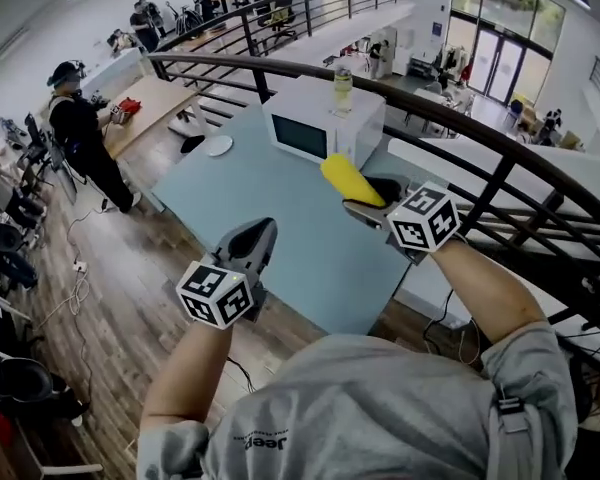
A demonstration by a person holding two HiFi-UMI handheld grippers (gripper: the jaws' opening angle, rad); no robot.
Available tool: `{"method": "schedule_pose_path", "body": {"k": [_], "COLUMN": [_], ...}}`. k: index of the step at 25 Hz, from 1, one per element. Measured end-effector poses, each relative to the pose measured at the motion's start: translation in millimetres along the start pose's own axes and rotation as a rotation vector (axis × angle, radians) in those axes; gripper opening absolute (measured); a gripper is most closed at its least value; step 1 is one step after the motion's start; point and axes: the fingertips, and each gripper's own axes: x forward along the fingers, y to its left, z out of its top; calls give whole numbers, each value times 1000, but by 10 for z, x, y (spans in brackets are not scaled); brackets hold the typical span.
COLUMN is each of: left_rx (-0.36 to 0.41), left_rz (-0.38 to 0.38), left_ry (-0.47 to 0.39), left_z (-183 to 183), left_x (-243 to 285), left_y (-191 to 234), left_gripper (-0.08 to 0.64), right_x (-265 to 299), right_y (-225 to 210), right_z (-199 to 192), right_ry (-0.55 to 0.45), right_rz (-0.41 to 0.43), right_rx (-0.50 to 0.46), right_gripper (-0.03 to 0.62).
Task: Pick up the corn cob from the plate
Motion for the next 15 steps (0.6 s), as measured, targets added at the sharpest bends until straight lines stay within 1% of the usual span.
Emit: {"method": "schedule_pose_path", "body": {"k": [5, 8, 11, 15], "left_rx": [-55, -93, -147, -163], "left_rz": [-45, -53, -26, 36], "left_ry": [-6, 7, 11, 13], "left_z": [-330, -583, -838, -1094], "left_x": [-143, -69, 81, 272], "left_y": [25, -84, -209, -390], "left_gripper": [18, 18, 18, 18], "right_x": [11, 20, 5, -106], "right_y": [290, 330, 290, 162], "right_z": [-384, -678, -997, -1322], "right_ry": [0, 27, 59, 77], "right_rz": [-27, -6, 41, 96], "right_rx": [95, 132, 154, 181], "right_gripper": [253, 253, 253, 253]}}
